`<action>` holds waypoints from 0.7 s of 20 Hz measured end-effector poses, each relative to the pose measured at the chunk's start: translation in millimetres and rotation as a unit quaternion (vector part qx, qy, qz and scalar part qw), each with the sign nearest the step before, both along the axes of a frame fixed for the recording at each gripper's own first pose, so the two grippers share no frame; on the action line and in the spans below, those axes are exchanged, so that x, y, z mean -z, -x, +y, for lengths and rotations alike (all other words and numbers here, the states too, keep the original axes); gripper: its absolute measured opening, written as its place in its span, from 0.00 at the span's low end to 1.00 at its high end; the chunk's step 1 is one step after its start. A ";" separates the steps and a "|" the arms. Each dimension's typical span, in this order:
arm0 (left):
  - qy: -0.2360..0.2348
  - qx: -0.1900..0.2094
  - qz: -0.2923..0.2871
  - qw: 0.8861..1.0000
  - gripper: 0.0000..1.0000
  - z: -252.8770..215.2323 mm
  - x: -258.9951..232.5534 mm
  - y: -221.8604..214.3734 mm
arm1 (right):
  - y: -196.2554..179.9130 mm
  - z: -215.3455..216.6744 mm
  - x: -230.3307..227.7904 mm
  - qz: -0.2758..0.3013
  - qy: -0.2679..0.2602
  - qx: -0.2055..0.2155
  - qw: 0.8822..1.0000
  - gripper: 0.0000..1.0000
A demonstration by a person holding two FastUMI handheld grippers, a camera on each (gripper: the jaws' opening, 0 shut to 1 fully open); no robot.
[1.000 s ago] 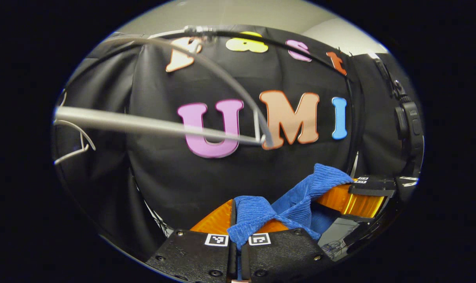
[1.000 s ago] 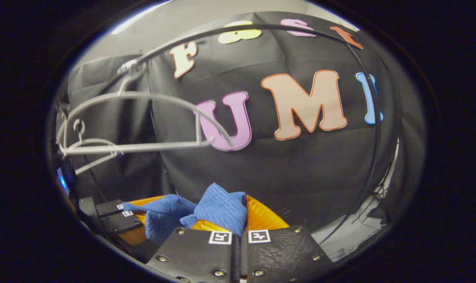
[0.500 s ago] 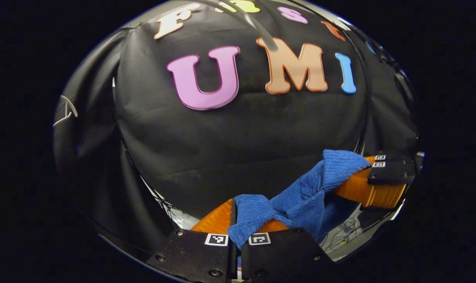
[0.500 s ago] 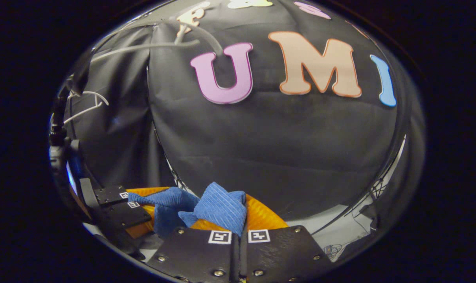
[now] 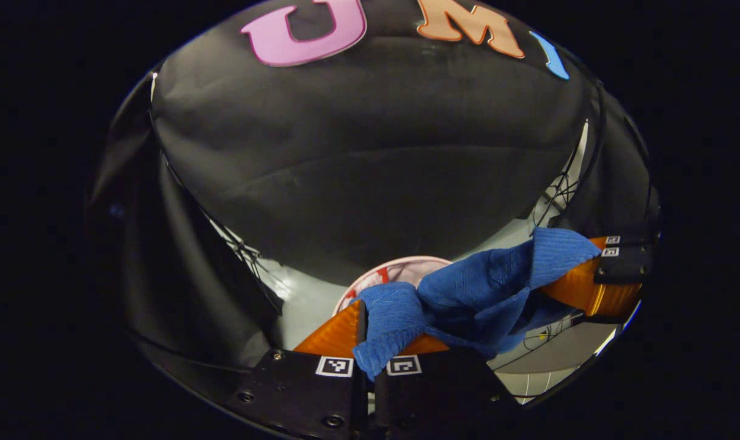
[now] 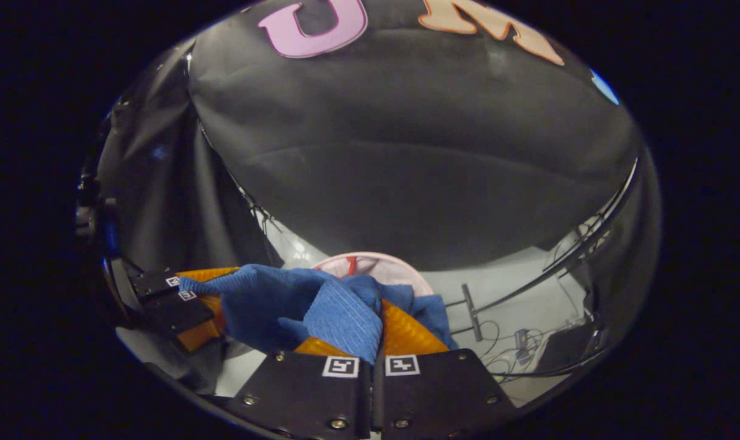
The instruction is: Grasp the clothes on the hanger with both hands and then place them into the laundry hamper below.
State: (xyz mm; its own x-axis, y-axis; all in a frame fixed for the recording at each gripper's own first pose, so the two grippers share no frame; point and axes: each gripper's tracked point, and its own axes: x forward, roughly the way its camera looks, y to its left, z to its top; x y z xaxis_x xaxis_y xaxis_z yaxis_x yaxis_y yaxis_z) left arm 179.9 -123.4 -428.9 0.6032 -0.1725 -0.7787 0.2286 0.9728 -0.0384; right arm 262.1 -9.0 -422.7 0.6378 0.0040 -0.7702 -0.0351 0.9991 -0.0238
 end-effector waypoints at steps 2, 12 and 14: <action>0.008 -0.016 0.019 1.000 0.06 0.8 9.2 4.7 | 6.6 -4.7 12.9 0.017 0.010 0.007 1.000 0.02; 0.067 -0.059 0.033 0.995 0.45 -8.7 -2.6 9.3 | 8.2 9.5 33.1 0.034 0.039 0.010 0.999 0.34; 0.072 -0.065 0.030 0.995 0.65 -5.4 -12.2 12.5 | 15.1 5.2 21.3 0.024 0.045 0.015 0.999 0.57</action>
State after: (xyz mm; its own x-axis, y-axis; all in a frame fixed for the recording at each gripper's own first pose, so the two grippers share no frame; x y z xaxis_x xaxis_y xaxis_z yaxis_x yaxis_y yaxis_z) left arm 167.4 -128.8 -416.7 0.5803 -0.2080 -0.7874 0.0940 0.9775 -0.1890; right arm 246.9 -3.8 -444.0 0.5998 -0.0849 -0.7957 -0.0093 0.9935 -0.1130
